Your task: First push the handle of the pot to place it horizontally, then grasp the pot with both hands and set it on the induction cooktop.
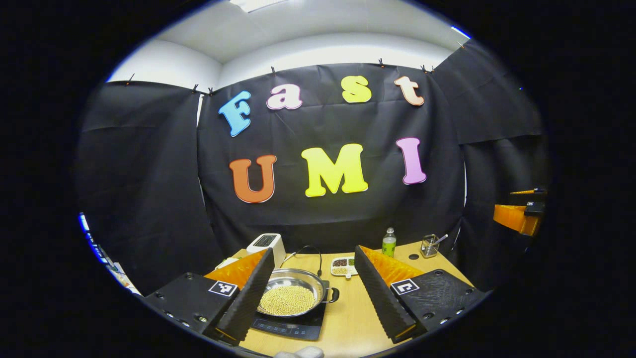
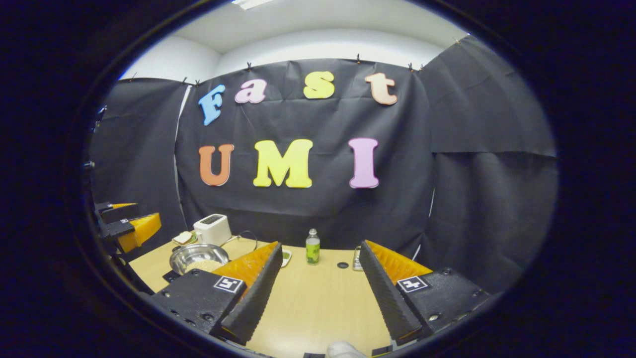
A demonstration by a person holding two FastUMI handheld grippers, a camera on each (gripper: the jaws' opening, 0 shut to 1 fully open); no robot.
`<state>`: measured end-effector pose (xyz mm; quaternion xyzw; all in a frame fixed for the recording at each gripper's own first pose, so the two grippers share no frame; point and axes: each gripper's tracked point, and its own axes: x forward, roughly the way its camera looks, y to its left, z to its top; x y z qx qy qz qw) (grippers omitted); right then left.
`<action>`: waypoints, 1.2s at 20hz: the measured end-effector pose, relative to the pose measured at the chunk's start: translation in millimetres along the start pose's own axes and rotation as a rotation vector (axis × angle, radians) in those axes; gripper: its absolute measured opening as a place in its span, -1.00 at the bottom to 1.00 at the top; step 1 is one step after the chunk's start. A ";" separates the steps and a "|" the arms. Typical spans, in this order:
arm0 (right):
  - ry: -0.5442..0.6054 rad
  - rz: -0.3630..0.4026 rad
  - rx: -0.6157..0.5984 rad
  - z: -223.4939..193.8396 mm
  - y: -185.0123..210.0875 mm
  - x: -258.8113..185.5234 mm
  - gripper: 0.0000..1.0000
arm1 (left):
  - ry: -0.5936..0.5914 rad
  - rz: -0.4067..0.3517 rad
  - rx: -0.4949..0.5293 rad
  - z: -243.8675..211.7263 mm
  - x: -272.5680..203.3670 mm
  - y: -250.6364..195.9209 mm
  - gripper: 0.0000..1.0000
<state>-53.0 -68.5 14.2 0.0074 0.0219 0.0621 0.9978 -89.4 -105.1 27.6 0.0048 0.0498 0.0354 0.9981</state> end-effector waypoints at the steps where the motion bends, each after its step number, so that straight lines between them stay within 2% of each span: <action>1: -0.016 0.006 -0.010 5.9 -4.0 -7.3 0.95 | -0.005 0.009 -0.005 4.8 -7.6 -4.4 0.92; 6: -0.103 -0.017 0.023 26.6 -22.3 -29.0 0.90 | -0.027 0.017 -0.005 23.4 -27.7 -11.5 0.92; 12: -0.049 -0.027 0.098 6.0 -30.5 -24.3 0.95 | -0.036 0.033 0.028 21.8 -31.6 -0.2 0.92; 14: -0.054 -0.028 0.113 7.3 -32.0 -21.2 0.90 | -0.026 0.027 0.044 17.2 -29.3 -1.4 0.92; 15: -0.062 -0.028 0.115 8.2 -31.9 -20.4 0.95 | -0.029 0.027 0.048 17.2 -28.0 -1.8 0.92; 16: -0.068 -0.034 0.111 9.8 -33.2 -19.2 0.90 | -0.031 0.027 0.049 17.3 -26.3 -1.2 0.92; 17: -0.070 -0.043 0.103 10.4 -35.3 -18.2 0.95 | -0.032 0.022 0.043 17.9 -23.8 -3.3 0.92; 21: -0.062 -0.047 0.095 11.9 -31.4 -15.2 0.90 | -0.036 0.001 0.022 18.5 -13.4 -11.1 0.93; 24: -0.065 -0.048 0.104 13.1 -32.9 -10.2 0.96 | -0.041 -0.017 0.022 19.0 -4.7 -17.5 0.93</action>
